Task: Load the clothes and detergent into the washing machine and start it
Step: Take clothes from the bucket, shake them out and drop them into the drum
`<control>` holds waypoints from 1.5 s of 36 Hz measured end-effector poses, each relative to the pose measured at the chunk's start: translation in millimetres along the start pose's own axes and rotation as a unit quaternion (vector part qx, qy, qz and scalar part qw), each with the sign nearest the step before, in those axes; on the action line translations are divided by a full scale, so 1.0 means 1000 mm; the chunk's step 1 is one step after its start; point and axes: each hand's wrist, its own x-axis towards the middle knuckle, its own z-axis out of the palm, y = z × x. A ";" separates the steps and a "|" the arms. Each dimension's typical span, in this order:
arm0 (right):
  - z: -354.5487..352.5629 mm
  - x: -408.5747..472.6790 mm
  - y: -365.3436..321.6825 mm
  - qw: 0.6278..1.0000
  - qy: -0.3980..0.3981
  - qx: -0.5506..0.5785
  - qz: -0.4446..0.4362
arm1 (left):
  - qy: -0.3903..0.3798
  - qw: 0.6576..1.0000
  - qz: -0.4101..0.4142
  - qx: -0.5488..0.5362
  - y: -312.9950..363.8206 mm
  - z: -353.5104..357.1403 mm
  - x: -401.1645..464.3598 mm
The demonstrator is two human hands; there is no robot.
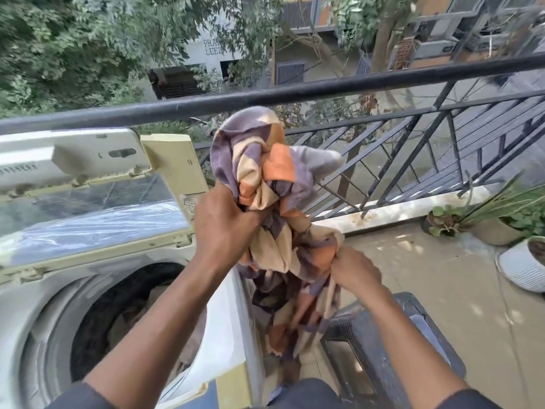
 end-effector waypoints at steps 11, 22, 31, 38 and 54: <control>-0.101 -0.038 -0.031 0.915 0.125 0.339 -0.178 | -0.057 0.995 -0.078 0.012 -0.034 0.017 -0.025; -0.105 -0.098 -0.083 0.804 0.053 0.478 -0.351 | -0.149 0.976 0.029 -0.159 -0.025 0.020 -0.035; -0.091 -0.093 -0.079 0.805 0.013 0.422 -0.416 | -0.003 0.993 -0.079 -0.084 -0.023 0.031 -0.027; -0.016 -0.062 -0.026 0.899 0.154 0.364 -0.188 | 0.039 0.984 -0.086 -0.151 -0.004 0.019 -0.015; 0.071 0.002 -0.004 0.976 0.005 0.219 0.013 | 0.076 0.985 -0.047 -0.150 0.043 -0.013 0.005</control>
